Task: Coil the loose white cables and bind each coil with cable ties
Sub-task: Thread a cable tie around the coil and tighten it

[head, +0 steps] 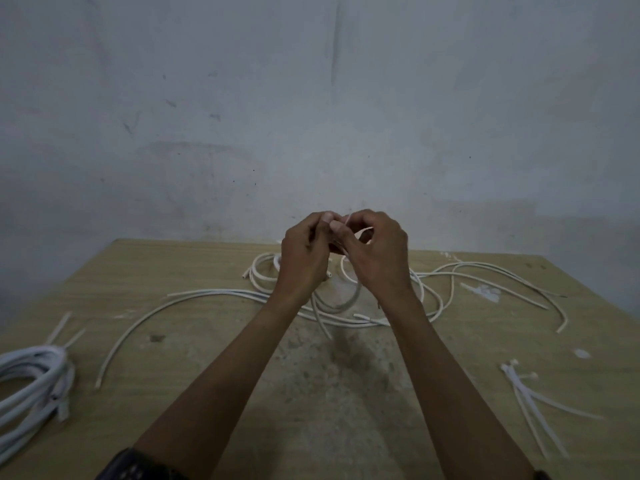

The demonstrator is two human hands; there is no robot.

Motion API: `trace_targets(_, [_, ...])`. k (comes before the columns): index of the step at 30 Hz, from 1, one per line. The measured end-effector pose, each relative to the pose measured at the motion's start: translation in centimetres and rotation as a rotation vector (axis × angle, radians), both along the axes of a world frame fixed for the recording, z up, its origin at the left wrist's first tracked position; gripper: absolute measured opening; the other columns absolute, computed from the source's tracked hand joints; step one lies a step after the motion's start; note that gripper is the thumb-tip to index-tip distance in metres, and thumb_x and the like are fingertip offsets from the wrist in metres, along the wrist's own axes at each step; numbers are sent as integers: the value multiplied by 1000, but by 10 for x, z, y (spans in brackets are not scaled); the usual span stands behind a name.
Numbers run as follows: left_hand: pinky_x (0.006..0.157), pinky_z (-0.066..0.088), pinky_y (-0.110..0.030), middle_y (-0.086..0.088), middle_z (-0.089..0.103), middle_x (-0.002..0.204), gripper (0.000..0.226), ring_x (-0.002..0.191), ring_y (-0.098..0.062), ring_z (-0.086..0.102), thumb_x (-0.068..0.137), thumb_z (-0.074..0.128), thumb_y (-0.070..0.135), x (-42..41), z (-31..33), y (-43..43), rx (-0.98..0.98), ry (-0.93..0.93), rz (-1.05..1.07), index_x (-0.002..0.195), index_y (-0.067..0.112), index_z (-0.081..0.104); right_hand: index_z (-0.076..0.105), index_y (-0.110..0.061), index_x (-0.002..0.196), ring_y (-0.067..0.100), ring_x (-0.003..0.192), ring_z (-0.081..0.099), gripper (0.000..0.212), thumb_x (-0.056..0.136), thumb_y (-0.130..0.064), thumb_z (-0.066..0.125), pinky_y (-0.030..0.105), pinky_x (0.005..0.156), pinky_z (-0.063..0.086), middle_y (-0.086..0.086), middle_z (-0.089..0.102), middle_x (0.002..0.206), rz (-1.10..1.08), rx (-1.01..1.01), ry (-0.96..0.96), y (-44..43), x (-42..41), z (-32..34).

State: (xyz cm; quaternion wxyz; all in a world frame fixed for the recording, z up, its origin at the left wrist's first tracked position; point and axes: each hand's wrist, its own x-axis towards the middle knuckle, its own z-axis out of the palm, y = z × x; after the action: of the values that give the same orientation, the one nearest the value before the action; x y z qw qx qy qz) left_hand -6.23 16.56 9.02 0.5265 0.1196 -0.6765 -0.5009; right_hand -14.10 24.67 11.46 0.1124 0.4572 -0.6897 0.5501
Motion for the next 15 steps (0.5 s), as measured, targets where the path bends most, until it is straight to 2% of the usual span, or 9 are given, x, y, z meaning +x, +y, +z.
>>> trace_targets(1, [66, 54, -22, -9, 75, 93, 32, 85, -19, 73, 107, 44, 22, 2, 3, 0, -6, 6, -18, 105, 4, 71, 76, -21, 91, 6, 68, 65, 15, 88, -36, 73, 28, 67, 53, -8, 72, 85, 13, -80, -61, 1, 1, 0])
trace_targets(3, [57, 49, -15, -8, 75, 96, 32, 85, -17, 73, 106, 46, 25, 7, 9, 0, 36, 18, -21, 108, 7, 73, 75, -18, 111, 5, 70, 70, 21, 93, -27, 71, 31, 68, 60, -7, 74, 88, 44, -212, -114, 0, 9, -1])
trace_targets(5, [49, 45, -17, -7, 72, 101, 32, 83, -17, 71, 104, 49, 34, 7, 11, 0, 67, 12, 41, 107, 16, 75, 61, -14, 135, 7, 69, 70, 41, 95, -21, 68, 30, 66, 61, -2, 74, 88, 98, -361, -210, -3, 17, -1])
trace_targets(7, [41, 41, -21, -9, 66, 104, 31, 78, -20, 66, 102, 51, 40, 7, 13, 3, 118, 15, 65, 106, 23, 77, 56, -11, 139, 11, 63, 69, 44, 97, -17, 66, 28, 61, 58, 2, 76, 87, 147, -447, -263, -4, 18, 0])
trace_targets(10, [40, 36, -21, -6, 74, 98, 25, 69, -22, 59, 99, 58, 39, 8, 18, 7, 257, 93, -1, 107, 25, 77, 67, -12, 127, 8, 70, 67, 29, 100, -18, 61, 27, 67, 56, 3, 72, 87, 30, -359, 10, -2, 10, -1])
trace_targets(12, [40, 35, -21, -4, 76, 91, 22, 64, -24, 58, 95, 64, 37, 10, 20, 7, 341, 150, 0, 105, 23, 77, 71, -12, 123, 6, 73, 60, 26, 101, -18, 59, 15, 69, 47, 5, 67, 86, 6, -270, 186, 0, 10, 0])
trace_targets(13, [40, 34, -21, -5, 76, 87, 22, 61, -20, 58, 94, 66, 35, 11, 21, 6, 381, 179, 18, 104, 20, 77, 72, -12, 121, 6, 71, 57, 25, 100, -18, 60, 10, 68, 42, 5, 65, 85, 9, -233, 230, 1, 11, 2])
trace_targets(15, [39, 33, -21, -8, 72, 82, 25, 52, -15, 51, 91, 70, 33, 12, 22, 4, 438, 232, 46, 100, 10, 76, 73, -12, 119, 8, 69, 55, 24, 98, -17, 62, 11, 66, 41, 4, 62, 82, 18, -173, 277, 1, 15, 6])
